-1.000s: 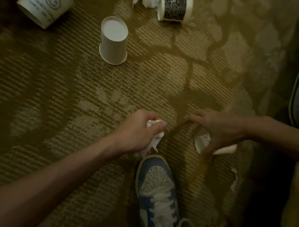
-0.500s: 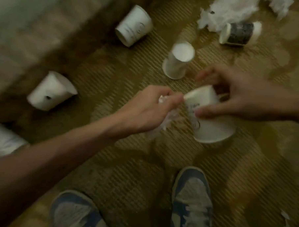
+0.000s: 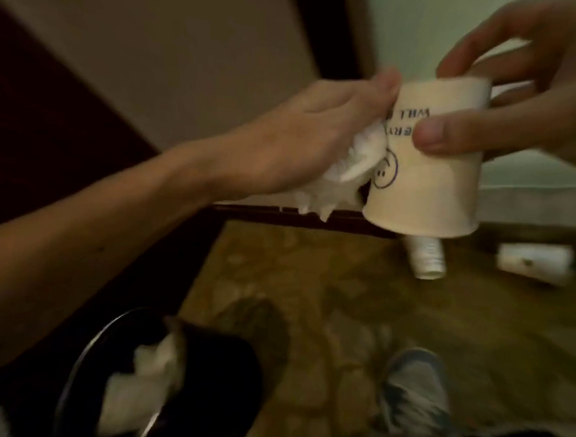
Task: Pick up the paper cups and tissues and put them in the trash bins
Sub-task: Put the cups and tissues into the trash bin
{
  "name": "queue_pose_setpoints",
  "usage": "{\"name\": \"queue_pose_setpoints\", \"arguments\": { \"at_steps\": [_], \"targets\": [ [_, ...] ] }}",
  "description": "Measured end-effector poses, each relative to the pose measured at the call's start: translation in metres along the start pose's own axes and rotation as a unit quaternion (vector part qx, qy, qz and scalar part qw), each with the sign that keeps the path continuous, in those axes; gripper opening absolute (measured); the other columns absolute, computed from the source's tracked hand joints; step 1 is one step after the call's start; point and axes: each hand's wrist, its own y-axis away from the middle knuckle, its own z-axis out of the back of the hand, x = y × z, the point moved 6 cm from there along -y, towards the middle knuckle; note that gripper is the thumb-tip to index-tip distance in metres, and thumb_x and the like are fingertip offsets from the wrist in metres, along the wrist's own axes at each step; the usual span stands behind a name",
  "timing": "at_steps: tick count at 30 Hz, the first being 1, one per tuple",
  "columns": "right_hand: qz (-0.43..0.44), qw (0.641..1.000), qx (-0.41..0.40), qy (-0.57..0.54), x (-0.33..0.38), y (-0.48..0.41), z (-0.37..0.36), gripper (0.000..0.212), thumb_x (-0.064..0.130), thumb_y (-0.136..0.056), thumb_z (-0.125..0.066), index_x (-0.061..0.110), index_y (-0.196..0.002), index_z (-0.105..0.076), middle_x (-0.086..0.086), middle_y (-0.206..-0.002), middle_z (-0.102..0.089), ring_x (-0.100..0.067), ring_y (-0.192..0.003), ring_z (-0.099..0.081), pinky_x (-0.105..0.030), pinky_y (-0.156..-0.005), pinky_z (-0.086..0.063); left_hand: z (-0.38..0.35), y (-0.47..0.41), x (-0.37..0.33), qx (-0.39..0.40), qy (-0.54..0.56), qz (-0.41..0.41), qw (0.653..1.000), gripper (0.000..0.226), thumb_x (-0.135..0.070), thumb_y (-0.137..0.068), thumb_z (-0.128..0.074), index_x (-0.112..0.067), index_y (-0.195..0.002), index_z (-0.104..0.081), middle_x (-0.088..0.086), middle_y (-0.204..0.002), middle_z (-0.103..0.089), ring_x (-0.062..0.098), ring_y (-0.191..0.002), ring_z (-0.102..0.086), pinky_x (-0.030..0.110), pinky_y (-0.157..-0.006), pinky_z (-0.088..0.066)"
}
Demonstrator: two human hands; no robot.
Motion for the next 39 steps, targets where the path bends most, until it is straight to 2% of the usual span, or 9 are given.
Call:
{"name": "queue_pose_setpoints", "arguments": {
  "at_steps": [3,6,11,20,25,30,33,36,39],
  "targets": [
    [0.012,0.998,0.044,0.036,0.052,-0.008,-0.064,0.077,0.08,-0.025,-0.077,0.039,-0.088,-0.056,0.026,-0.086,-0.07,0.001,-0.071,-0.067,-0.028,-0.064,-0.052,0.036,0.083,0.02,-0.045,-0.025,0.037,0.998,0.033,-0.033,-0.106,-0.034,-0.024,-0.08,-0.055,-0.021,-0.073,-0.057,-0.007,-0.066,-0.053,0.008,-0.059,-0.04],
    [0.024,0.994,0.092,0.046,0.093,0.0,-0.124,0.074,0.074,-0.028,-0.072,0.038,-0.09,-0.053,0.028,-0.086,-0.067,0.011,-0.072,-0.063,-0.013,-0.053,-0.049,0.057,0.155,0.04,-0.091,-0.014,0.058,0.994,0.033,-0.044,-0.1,-0.038,-0.021,-0.082,-0.054,-0.017,-0.075,-0.052,-0.002,-0.067,-0.049,0.014,-0.06,-0.04],
    [0.07,0.966,0.234,0.088,0.126,-0.014,-0.244,0.07,0.068,-0.045,-0.08,0.042,-0.103,-0.051,0.019,-0.094,-0.066,0.003,-0.081,-0.065,-0.023,-0.066,-0.058,0.077,0.26,0.109,-0.128,0.05,0.142,0.98,0.047,-0.058,-0.096,-0.037,-0.019,-0.108,-0.06,0.009,-0.1,-0.062,0.032,-0.092,-0.062,0.053,-0.079,-0.053],
    [0.162,0.903,0.321,0.235,0.078,-0.045,-0.448,0.064,0.041,-0.076,-0.079,0.021,-0.128,-0.046,0.0,-0.118,-0.056,-0.01,-0.098,-0.05,-0.018,-0.068,-0.041,0.026,0.359,0.287,-0.125,0.119,0.297,0.939,0.051,-0.056,-0.097,-0.023,-0.03,-0.138,-0.04,-0.017,-0.121,-0.052,-0.01,-0.111,-0.051,0.026,-0.097,-0.046],
    [0.176,0.899,0.266,0.301,0.05,-0.067,-0.461,0.061,0.04,-0.082,-0.073,0.018,-0.132,-0.046,-0.005,-0.127,-0.056,-0.021,-0.113,-0.054,-0.029,-0.084,-0.042,0.016,0.336,0.341,-0.141,0.062,0.281,0.947,0.043,-0.046,-0.105,-0.022,-0.018,-0.126,-0.048,0.002,-0.112,-0.058,0.008,-0.098,-0.055,0.027,-0.084,-0.048],
    [0.224,0.817,0.311,0.431,0.02,-0.048,-0.475,0.056,0.053,-0.091,-0.055,0.016,-0.132,-0.048,-0.006,-0.128,-0.057,-0.021,-0.124,-0.04,-0.036,-0.097,-0.038,-0.023,0.336,0.385,-0.078,0.105,0.339,0.932,0.051,-0.057,-0.1,-0.03,-0.028,-0.142,-0.036,0.0,-0.133,-0.047,0.016,-0.12,-0.05,0.041,-0.102,-0.044],
    [0.231,0.827,0.325,0.396,0.018,-0.049,-0.469,0.06,0.055,-0.091,-0.053,0.016,-0.136,-0.047,-0.003,-0.134,-0.055,-0.019,-0.129,-0.036,-0.037,-0.102,-0.039,-0.02,0.339,0.396,-0.08,0.002,0.37,0.926,0.06,-0.066,-0.097,-0.022,-0.033,-0.147,-0.028,-0.001,-0.141,-0.039,0.019,-0.127,-0.044,0.041,-0.104,-0.038],
    [0.21,0.841,0.338,0.365,0.023,-0.056,-0.445,0.061,0.052,-0.091,-0.056,0.022,-0.142,-0.04,0.001,-0.143,-0.044,-0.018,-0.13,-0.039,-0.033,-0.101,-0.039,-0.001,0.331,0.386,-0.104,-0.062,0.336,0.934,0.053,-0.059,-0.1,-0.02,-0.03,-0.134,-0.048,-0.004,-0.13,-0.049,0.016,-0.122,-0.047,0.036,-0.102,-0.037],
    [0.169,0.842,0.338,0.385,0.031,-0.074,-0.402,0.05,0.051,-0.093,-0.054,0.026,-0.135,-0.049,0.001,-0.133,-0.053,-0.017,-0.118,-0.052,-0.031,-0.092,-0.045,0.025,0.311,0.356,-0.13,-0.189,0.269,0.936,0.038,-0.048,-0.101,-0.034,-0.024,-0.11,-0.062,-0.002,-0.105,-0.055,0.014,-0.098,-0.053,0.03,-0.082,-0.04]
  ]
}}
